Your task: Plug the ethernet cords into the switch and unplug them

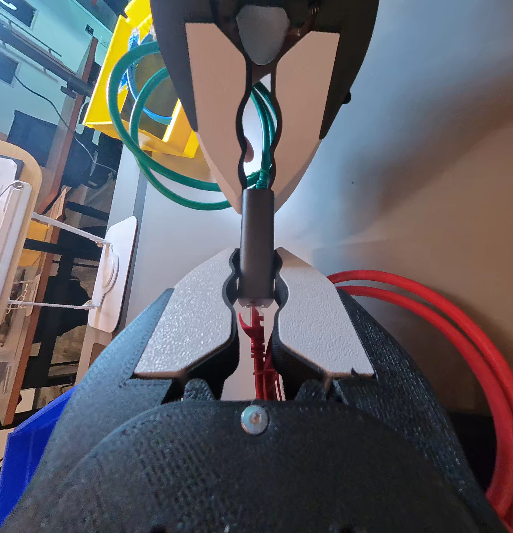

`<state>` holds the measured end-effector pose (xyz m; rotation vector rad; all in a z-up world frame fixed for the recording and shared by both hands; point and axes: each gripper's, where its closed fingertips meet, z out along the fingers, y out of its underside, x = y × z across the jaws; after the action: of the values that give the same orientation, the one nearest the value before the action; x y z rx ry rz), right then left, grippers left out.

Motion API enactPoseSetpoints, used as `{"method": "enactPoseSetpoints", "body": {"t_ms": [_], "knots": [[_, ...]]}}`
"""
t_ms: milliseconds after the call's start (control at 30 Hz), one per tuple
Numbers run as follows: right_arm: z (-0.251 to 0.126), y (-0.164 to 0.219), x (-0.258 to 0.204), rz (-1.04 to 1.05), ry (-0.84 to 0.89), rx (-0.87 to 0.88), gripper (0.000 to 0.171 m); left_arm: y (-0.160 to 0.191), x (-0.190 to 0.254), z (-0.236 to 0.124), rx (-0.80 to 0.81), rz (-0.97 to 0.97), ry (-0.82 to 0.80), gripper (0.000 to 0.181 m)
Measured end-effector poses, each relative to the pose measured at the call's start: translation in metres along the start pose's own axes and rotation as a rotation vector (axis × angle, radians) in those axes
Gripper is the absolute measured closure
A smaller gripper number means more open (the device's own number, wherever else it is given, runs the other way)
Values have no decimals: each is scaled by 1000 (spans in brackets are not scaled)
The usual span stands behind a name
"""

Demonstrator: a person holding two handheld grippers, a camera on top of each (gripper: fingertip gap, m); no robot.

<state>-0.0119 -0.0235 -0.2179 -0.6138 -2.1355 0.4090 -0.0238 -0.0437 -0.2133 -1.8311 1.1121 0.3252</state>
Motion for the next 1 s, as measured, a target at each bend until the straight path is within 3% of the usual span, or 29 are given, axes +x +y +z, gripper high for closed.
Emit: {"method": "enactPoseSetpoints", "body": {"t_ms": [233, 733, 800, 867, 1000], "knots": [[-7, -3, -4, -187, 36, 30, 158, -7, 1, -1, -1, 70, -14, 159], [-42, 1, -31, -447, -216, -5, 158, -26, 24, 5, 57, 102, 104, 159], [-52, 13, -50, -512, -318, -63, 159, 6, -6, 3, -91, 132, -48, 159], [-60, 20, -61, -543, -281, -62, 158, 18, -18, -15, -41, -7, -24, 159], [-95, 22, 3, -235, -96, -25, 158, 7, -34, -31, 23, -90, -85, 159]]}}
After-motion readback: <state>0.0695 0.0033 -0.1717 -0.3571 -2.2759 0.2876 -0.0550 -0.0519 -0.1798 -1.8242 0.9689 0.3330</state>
